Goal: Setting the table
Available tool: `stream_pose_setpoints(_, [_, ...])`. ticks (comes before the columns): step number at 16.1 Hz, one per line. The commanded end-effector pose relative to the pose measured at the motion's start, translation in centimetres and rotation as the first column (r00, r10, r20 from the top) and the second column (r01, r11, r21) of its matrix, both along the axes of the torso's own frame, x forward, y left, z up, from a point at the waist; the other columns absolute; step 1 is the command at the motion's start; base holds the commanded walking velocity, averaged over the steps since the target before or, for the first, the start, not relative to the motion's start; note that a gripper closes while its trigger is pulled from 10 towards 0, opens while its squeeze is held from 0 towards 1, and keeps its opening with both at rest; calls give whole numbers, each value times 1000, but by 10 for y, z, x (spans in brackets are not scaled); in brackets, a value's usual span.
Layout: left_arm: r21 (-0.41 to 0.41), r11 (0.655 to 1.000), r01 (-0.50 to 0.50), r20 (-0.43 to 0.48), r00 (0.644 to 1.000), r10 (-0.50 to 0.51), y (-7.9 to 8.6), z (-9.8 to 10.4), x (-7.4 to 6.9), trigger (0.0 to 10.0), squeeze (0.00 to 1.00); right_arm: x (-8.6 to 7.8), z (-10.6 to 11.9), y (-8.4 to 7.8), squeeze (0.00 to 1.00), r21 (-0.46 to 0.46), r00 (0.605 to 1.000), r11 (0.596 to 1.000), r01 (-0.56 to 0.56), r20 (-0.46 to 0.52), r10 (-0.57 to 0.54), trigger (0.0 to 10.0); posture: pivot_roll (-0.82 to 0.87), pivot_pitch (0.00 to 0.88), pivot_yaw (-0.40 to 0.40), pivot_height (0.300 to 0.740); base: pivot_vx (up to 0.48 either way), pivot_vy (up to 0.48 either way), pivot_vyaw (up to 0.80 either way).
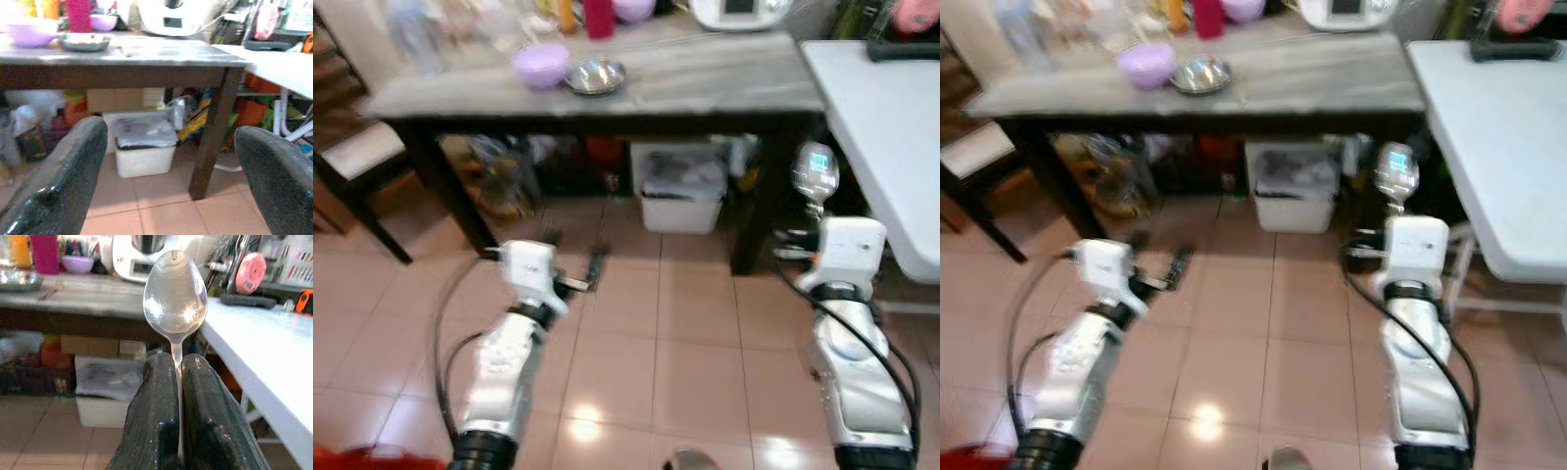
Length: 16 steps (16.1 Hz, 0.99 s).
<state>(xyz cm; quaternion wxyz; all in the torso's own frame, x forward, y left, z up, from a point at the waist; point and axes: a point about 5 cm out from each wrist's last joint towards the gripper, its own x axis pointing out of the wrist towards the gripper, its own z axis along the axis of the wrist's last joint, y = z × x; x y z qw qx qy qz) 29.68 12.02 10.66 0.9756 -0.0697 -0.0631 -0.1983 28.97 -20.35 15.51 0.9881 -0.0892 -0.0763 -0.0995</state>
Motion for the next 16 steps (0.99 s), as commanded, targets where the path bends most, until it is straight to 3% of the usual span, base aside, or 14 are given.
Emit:
stream_pose_setpoints(1, [20, 999, -36, 5, 999, 35, 14, 1, 0, 10000, 0, 1, 5, 9, 0, 7, 999, 999, -33, 26, 33, 10000, -239, 95, 64, 740, 480, 0, 0])
stream_pose_setpoints(8, [21, 999, -34, 4, 999, 34, 12, 1, -2, 10000, 0, -2, 4, 10, 0, 16, 999, 999, -44, 28, 44, 10000, -244, 97, 62, 740, 480, 0, 0])
stream_pose_setpoints(13, [48, 995, -88, -21, 996, 89, 32, -8, -17, 10000, 0, -19, -5, 21, 0, 48, 994, 993, -109, 0, 109, 10000, -238, 100, 60, 740, 480, 0, 0])
stream_pose_setpoints(16, [44, 995, -87, -32, 996, 89, 29, -11, -24, 10000, 0, -21, -7, 23, 0, 50, 992, 991, -123, -4, 124, 10000, -235, 101, 59, 740, 480, 0, 452])
